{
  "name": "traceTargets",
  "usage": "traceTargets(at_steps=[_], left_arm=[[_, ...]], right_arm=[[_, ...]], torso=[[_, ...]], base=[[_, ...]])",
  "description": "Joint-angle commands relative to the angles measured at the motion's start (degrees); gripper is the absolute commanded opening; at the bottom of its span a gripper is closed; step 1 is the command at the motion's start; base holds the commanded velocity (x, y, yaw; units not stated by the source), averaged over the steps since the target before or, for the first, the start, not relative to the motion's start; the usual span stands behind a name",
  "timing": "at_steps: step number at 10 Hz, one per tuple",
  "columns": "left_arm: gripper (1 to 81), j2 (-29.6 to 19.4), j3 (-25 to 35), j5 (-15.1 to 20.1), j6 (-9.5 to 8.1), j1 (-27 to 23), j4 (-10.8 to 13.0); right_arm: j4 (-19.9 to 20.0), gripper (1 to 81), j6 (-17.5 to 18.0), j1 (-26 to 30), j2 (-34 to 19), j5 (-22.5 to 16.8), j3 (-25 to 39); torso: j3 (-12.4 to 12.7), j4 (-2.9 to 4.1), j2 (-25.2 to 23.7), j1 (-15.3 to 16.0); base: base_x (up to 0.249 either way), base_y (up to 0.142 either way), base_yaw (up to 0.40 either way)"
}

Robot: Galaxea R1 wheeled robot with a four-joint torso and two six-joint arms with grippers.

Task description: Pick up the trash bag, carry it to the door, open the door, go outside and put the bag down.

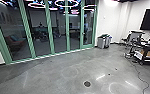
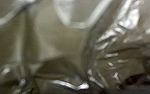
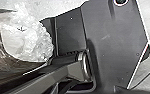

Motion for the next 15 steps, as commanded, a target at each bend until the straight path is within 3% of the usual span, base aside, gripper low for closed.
traceTargets(at_steps=[1, 15], left_arm=[[1.0, -0.1, 0.0, 3.8, 0.43, -3.5, 0.1], [1.0, -0.2, 0.0, 3.6, 0.43, -3.3, -0.2]], right_arm=[[-0.4, 81.1, -0.1, 3.1, 0.1, -3.8, 0.3], [-0.4, 81.1, -0.1, 3.1, 0.5, -3.8, 0.1]], torso=[[0.0, 0.0, 0.0, 0.0], [0.0, 0.0, 0.0, 0.0]], base=[[0.0, 0.0, -0.227], [-0.004, 0.0, -0.02]])
